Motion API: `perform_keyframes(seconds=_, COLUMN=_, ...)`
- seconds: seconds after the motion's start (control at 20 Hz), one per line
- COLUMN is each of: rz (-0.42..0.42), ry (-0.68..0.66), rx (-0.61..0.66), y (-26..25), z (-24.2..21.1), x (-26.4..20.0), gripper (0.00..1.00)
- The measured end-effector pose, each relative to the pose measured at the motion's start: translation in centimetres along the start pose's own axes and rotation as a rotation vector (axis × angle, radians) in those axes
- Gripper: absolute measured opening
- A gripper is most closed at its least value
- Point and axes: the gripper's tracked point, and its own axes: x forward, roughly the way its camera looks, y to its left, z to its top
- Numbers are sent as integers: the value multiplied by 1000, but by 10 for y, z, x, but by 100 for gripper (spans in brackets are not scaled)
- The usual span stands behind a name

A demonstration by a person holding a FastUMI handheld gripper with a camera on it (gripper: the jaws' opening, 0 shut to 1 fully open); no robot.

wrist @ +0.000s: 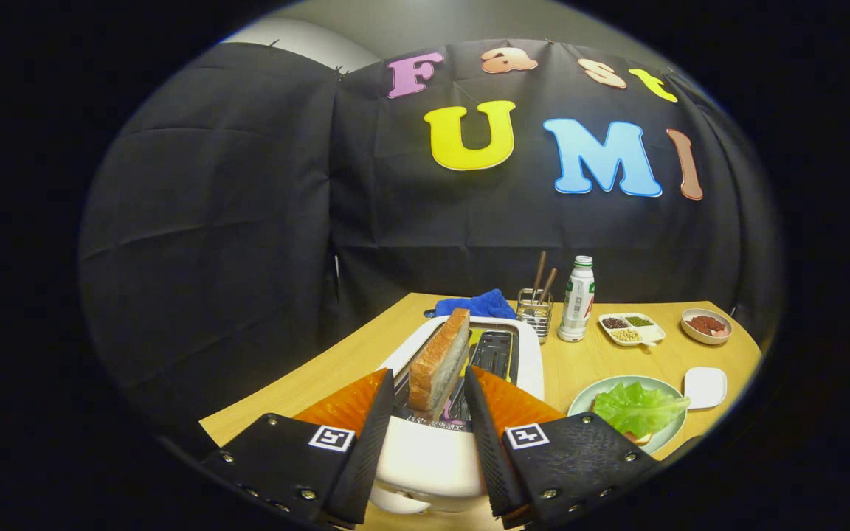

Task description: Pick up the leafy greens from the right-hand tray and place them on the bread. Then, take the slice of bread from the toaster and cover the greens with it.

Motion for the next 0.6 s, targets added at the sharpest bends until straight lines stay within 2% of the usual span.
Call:
perform_keyframes(seconds=0.15, rz=-70, ry=0, rx=10, y=-6, z=2, x=12, gripper=60)
perform_keyframes(seconds=0.25, rz=-90, ry=0, rx=3, y=-4, z=0, x=22, gripper=35)
perform_keyframes(seconds=0.35, rz=-110, ry=-18, rx=-59, y=0, z=1, x=27, gripper=35)
perform_keyframes(seconds=0.4, rz=-113, ry=-24, rx=-57, y=-1, z=2, x=25, gripper=11)
perform_keyframes(seconds=0.6, rz=-74, ry=-35, rx=-3, y=5, z=6, x=25, gripper=11)
